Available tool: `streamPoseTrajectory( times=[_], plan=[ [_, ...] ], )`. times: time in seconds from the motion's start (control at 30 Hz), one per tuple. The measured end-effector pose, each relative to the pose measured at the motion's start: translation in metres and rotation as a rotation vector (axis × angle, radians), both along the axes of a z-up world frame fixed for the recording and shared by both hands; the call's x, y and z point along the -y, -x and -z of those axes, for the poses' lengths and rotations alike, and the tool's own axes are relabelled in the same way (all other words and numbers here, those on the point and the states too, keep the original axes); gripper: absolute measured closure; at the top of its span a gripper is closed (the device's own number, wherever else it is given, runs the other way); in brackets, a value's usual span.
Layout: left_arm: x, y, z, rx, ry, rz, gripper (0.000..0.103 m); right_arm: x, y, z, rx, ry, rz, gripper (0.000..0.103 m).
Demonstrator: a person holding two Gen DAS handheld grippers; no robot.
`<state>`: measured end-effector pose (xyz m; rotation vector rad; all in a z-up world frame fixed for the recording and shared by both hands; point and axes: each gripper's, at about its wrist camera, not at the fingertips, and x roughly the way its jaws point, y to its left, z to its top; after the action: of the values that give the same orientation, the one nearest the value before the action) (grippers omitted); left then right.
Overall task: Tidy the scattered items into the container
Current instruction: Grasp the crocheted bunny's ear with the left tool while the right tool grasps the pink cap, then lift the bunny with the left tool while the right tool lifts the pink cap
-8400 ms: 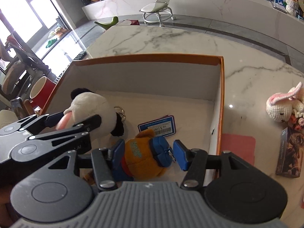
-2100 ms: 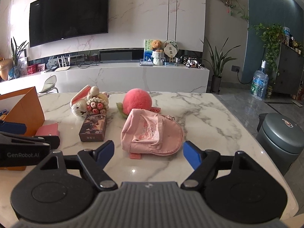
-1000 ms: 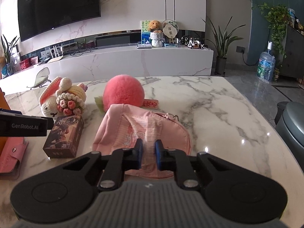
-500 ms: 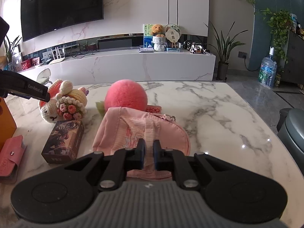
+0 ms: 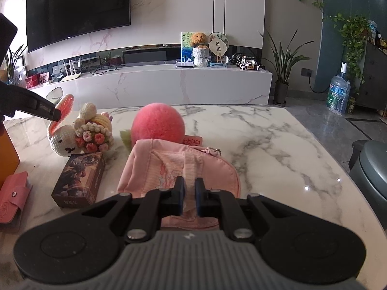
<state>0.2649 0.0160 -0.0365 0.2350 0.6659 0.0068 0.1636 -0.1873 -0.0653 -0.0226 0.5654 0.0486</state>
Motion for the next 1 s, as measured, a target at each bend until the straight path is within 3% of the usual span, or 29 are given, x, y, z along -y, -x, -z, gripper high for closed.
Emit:
streamPoseTrajectory(
  times=[0.27,0.63,1.0],
  plan=[
    [0.012,0.03,-0.029,0.038,0.02,0.064,0.099,-0.003,0.016,-0.019,0.029,0.007,-0.01,0.095],
    [0.008,0.083,-0.069,0.091,0.061,0.081,0.099,-0.015,0.056,-0.054,0.099,0.011,-0.048,0.096],
    [-0.006,0.139,-0.086,0.098,0.112,0.098,0.099,-0.033,0.097,-0.079,0.135,0.02,-0.114,0.096]
  ],
)
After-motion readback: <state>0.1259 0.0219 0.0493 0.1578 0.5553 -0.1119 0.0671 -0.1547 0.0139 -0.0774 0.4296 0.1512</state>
